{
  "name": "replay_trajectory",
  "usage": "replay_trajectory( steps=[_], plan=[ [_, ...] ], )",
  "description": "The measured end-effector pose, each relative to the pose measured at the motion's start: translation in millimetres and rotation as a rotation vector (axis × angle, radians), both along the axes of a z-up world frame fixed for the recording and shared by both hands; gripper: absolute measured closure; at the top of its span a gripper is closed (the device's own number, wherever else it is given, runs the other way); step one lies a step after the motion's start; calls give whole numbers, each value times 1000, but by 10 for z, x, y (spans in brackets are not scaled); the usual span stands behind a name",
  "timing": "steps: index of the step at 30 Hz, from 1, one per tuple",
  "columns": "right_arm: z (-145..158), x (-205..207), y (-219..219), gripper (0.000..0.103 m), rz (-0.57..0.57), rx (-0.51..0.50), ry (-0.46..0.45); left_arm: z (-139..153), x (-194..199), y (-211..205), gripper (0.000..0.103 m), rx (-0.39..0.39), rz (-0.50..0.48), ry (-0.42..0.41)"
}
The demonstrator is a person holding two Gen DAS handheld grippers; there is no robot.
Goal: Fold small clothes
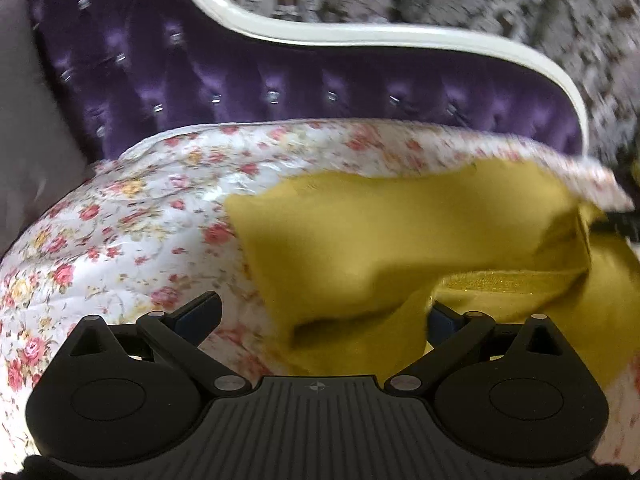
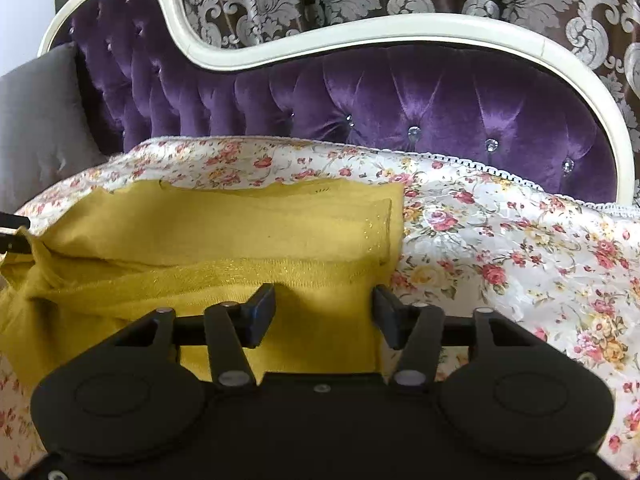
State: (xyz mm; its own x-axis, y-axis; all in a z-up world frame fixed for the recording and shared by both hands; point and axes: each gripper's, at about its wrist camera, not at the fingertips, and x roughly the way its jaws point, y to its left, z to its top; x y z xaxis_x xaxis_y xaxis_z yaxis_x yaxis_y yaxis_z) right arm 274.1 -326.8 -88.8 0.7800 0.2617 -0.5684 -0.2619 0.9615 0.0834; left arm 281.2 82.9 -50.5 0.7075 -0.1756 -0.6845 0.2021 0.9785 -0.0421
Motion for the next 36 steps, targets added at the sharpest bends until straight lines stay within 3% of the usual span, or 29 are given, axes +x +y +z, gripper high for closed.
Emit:
replay_trajectory(
  steps=[2,4,6,9,16,22,25,27,36],
  plan=[
    [-8,-20,-20,59,-4,10,-5,2,15,68,1,-23,12,7],
    [-11,-25,-26,79,4,19,-4,-12,-24,133,1,-37,27,14],
    [-10,-35,-18,89,20,19,-2,-34,-89,199,1,-56,39,22],
    [-2,-40,17,89,35,17,-8,-57,-212,285,1,-91,31,12],
    [-2,-9,61,89,58,11,-2,-45,-408,386,1,-92,-5,-15],
    [-34,-4,86,87,72,4,14,-138,-462,222,1,51,-151,15],
    [-78,-5,129,84,89,-20,25,-190,-489,112,1,73,-185,35],
    [-101,-17,179,79,103,-42,16,-232,-473,21,1,84,-195,53],
    [-145,-56,254,78,100,-73,-16,-321,-390,-145,1,50,-155,66]
  ],
)
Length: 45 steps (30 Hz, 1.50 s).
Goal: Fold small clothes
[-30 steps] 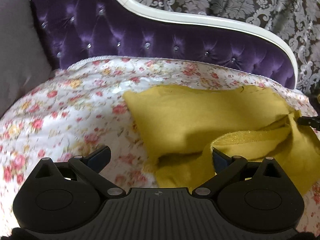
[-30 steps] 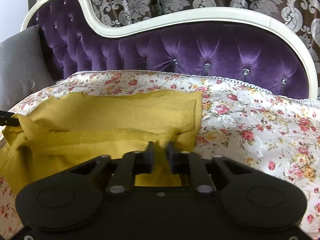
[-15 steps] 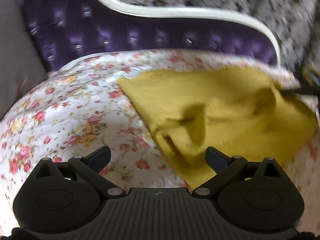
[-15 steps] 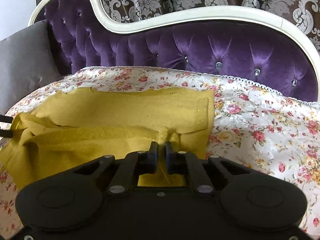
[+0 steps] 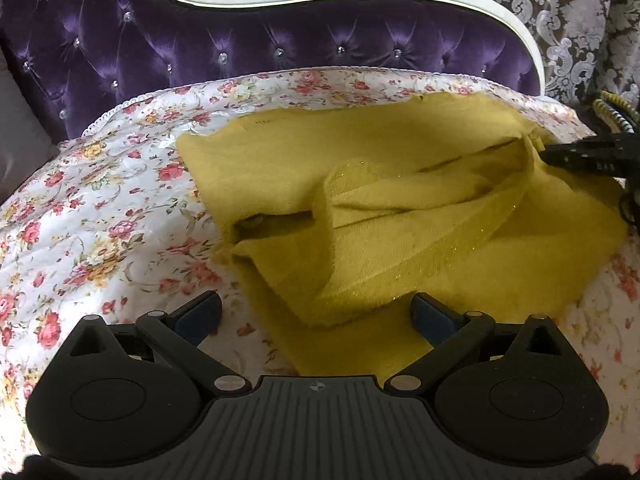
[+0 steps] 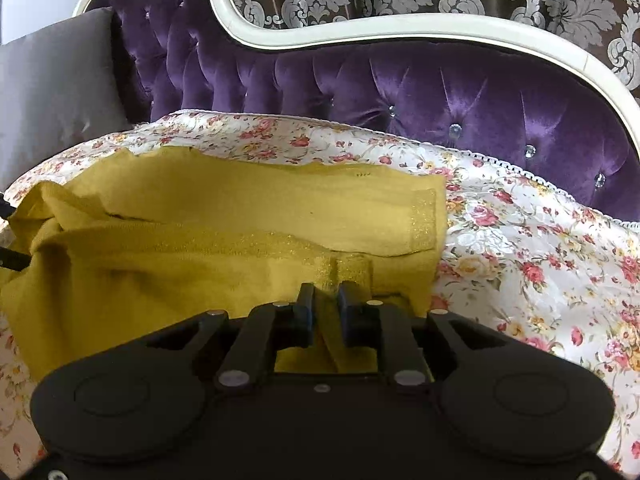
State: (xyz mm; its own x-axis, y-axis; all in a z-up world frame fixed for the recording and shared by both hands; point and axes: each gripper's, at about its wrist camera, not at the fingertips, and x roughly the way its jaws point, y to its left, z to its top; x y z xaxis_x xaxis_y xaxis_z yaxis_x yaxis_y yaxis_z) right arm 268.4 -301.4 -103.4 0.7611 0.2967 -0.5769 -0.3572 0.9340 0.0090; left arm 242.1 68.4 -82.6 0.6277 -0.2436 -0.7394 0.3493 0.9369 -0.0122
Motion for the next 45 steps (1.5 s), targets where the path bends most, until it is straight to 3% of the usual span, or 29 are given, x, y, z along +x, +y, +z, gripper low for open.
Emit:
replay_trajectory(
  steps=[5,7,13,23,33,40,45],
  plan=[
    [-6,-12,13,62,21,9,0,-13,0,-28,1,-8,16,-13],
    [-6,-17,44,50,39,9,1,-22,-11,-31,1,-13,25,-23],
    [-17,-27,153,34,73,-20,7,-40,-57,-25,1,-24,37,-61],
    [-25,-34,162,33,75,-22,8,-3,-107,-16,10,-16,51,-92],
    [-26,-48,150,33,81,-12,2,98,36,-30,16,66,84,-151],
    [-26,-51,159,33,77,-12,4,330,332,-32,17,-7,163,-191],
    [-22,-62,159,33,76,-9,5,310,202,79,17,-10,175,-170]
  ],
)
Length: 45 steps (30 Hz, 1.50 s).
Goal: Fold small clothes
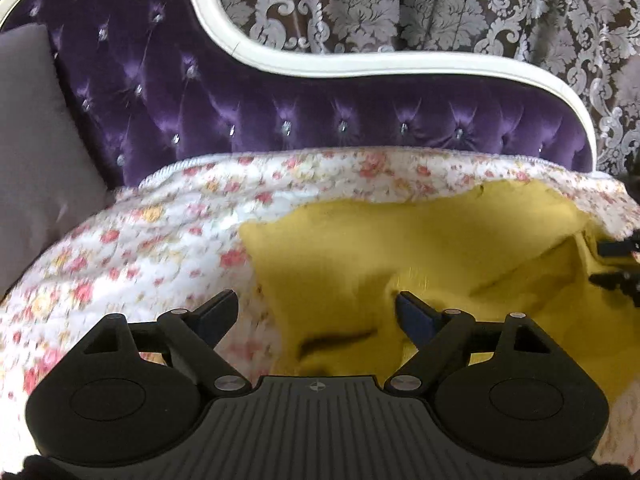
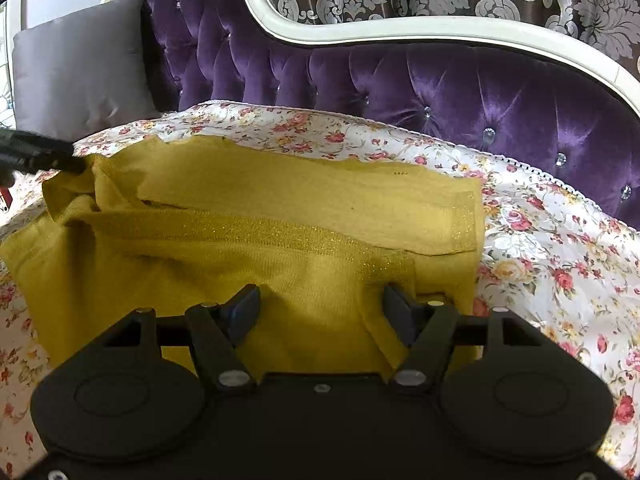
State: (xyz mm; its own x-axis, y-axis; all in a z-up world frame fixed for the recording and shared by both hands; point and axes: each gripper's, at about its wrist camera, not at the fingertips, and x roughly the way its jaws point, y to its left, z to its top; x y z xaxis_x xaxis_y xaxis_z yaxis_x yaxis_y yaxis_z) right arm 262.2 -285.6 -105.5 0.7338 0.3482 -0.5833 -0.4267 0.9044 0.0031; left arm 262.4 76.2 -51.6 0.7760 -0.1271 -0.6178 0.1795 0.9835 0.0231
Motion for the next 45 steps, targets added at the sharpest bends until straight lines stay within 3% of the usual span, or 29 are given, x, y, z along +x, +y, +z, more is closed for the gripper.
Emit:
replay_trajectory(
  steps=[8,21,26,31,36,41,45],
  plan=[
    [12,9,-13,33,4,4,4,-156,-316,129,17,-13,-45,43],
    [25,6,-24,33,12,16,10,-214,-365,18,17,120,-199,36],
    [24,-8,-27,33,11,21,7,-255,-378,85,17,144,-161,49],
    [29,-5,-28,33,3,34,9,-235,-96,-65,17,194,-106,-8],
    [35,0,-49,33,-3,53,12,-144,52,30,17,57,-18,-22],
    [39,-3,-57,33,-2,58,10,-203,-73,43,17,61,-48,-9],
    [56,-18,-92,46,-23,68,1,-231,-56,-27,21,52,-89,-4]
  ],
)
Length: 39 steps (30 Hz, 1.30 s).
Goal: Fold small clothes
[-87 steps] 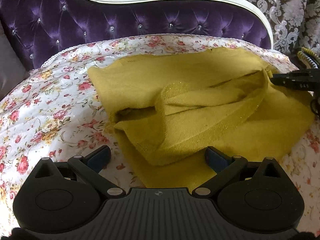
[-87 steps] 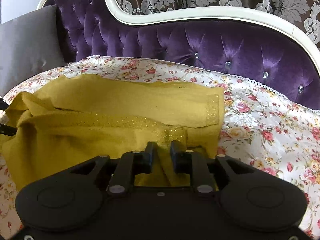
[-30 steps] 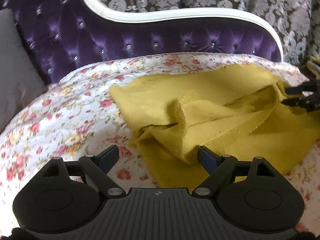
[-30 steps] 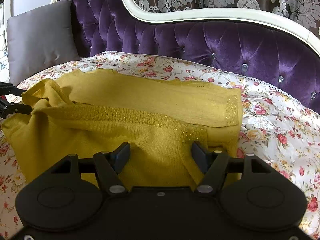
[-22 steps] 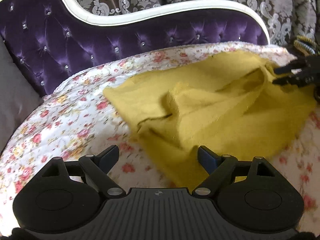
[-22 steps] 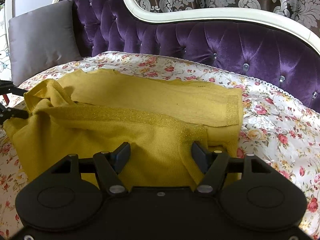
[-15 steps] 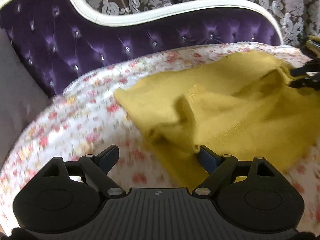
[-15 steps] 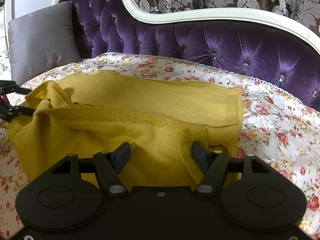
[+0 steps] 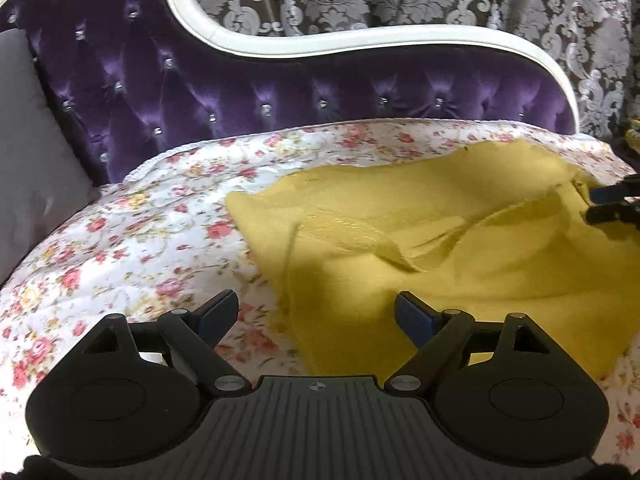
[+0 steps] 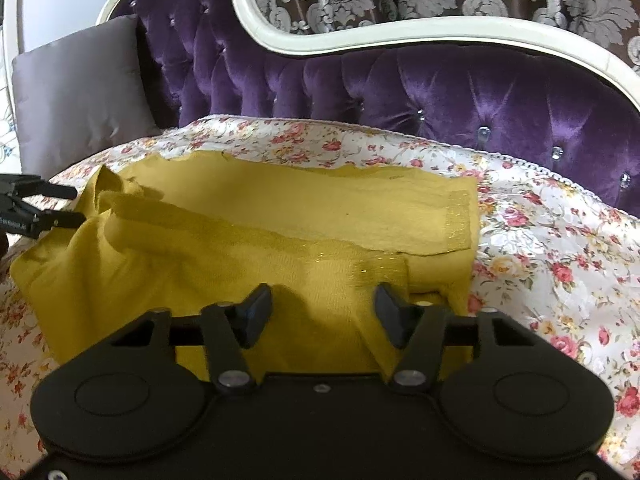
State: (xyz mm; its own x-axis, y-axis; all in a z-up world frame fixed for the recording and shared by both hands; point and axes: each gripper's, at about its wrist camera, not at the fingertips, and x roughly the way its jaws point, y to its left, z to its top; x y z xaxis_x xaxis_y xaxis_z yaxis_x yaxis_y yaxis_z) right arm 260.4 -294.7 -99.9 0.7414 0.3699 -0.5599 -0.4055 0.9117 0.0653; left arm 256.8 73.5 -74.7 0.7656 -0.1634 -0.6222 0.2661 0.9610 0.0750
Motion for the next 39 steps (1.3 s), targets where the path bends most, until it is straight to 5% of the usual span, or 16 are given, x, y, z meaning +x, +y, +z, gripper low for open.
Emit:
replay_trajectory(
  steps=[6,10,11,12,13,15,20,23,25,39],
  plan=[
    [37,3,-153,84,-48,52,13,21,70,-172,52,29,-48,-30],
    [36,-5,-154,90,-58,30,12,-16,100,-255,67,49,-68,-10],
    [37,-6,-147,88,-72,18,9,-21,97,-264,67,52,-66,-7],
    [43,-15,-139,75,-87,1,-6,-26,96,-271,67,54,-62,-7],
    [46,-24,-126,51,-99,-18,-20,-26,102,-267,67,51,-60,-7],
    [41,-27,-101,23,-104,-44,-26,-36,125,-261,64,50,-51,1],
    [-13,-8,-18,26,-60,-60,-6,-50,196,-252,57,29,-45,23],
    [-20,4,-21,47,-76,-53,-13,-48,223,-223,62,-22,-50,38],
    [8,18,-87,91,-99,-19,-10,-42,202,-202,98,-64,-62,28],
    [713,-167,-202,95,-105,52,-193,548,-134,-170,98,-72,-6,-217]
  ],
)
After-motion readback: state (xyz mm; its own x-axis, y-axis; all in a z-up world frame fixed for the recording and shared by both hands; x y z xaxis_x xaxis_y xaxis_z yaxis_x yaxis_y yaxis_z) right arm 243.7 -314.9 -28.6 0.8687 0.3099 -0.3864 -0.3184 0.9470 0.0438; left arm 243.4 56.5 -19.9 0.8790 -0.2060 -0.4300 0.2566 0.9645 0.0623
